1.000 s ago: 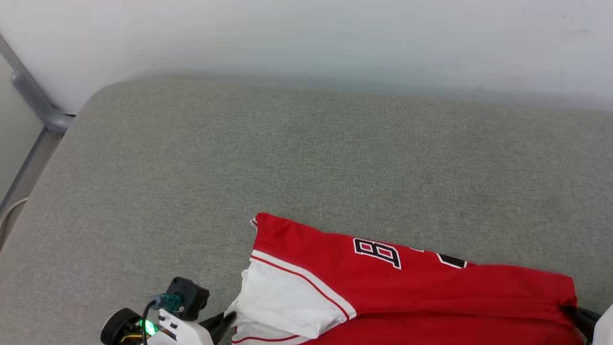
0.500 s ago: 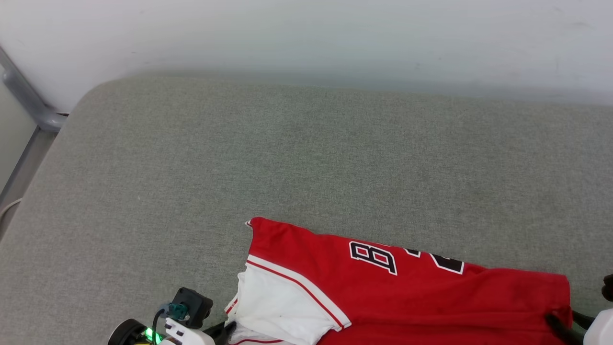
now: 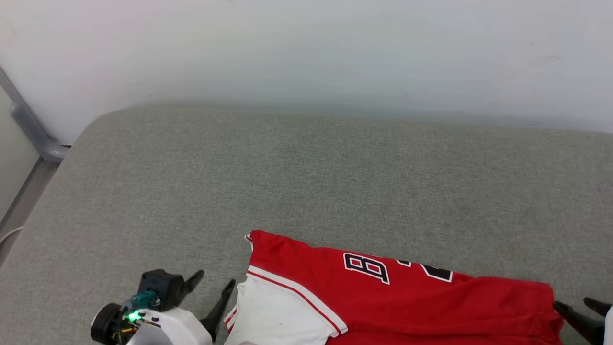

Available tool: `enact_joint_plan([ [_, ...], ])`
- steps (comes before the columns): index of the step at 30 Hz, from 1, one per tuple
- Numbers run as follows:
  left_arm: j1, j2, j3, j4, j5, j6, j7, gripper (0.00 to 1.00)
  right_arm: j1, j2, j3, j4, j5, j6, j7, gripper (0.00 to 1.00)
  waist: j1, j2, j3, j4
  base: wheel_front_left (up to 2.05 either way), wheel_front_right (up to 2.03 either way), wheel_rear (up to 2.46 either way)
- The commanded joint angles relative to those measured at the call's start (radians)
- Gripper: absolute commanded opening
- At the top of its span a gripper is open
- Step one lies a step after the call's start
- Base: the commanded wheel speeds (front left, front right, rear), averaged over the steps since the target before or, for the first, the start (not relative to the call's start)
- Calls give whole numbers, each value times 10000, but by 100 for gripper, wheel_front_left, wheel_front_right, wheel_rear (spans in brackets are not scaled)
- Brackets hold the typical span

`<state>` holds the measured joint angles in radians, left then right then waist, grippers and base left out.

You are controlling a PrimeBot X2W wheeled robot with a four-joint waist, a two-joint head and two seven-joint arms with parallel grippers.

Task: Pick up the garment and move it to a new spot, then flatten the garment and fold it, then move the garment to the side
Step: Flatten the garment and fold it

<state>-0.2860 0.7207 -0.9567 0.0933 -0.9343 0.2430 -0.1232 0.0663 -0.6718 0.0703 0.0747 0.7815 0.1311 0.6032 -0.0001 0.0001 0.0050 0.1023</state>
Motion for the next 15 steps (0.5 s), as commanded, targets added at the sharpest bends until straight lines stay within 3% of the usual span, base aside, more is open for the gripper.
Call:
enact_joint_plan([
  [1, 147, -5, 226, -134, 117, 264, -408, 100, -76, 286, -350, -210, 85, -9, 348, 100, 1, -1, -44, 28, 0, 0, 0],
  [10, 145, -551, 1694, -659, 1602, 1116, -1422, 100, -550, 1765, -2001, -154, -1033, -9, 2065, 100, 1, -1, 293, 317, 0, 0, 0],
  [15, 788, -1123, 3090, -1073, 2898, 987, -1423, 100, -747, 2782, -2934, 212, -1937, -9, 2665, 100, 1, -1, 635, 535, 0, 0, 0],
])
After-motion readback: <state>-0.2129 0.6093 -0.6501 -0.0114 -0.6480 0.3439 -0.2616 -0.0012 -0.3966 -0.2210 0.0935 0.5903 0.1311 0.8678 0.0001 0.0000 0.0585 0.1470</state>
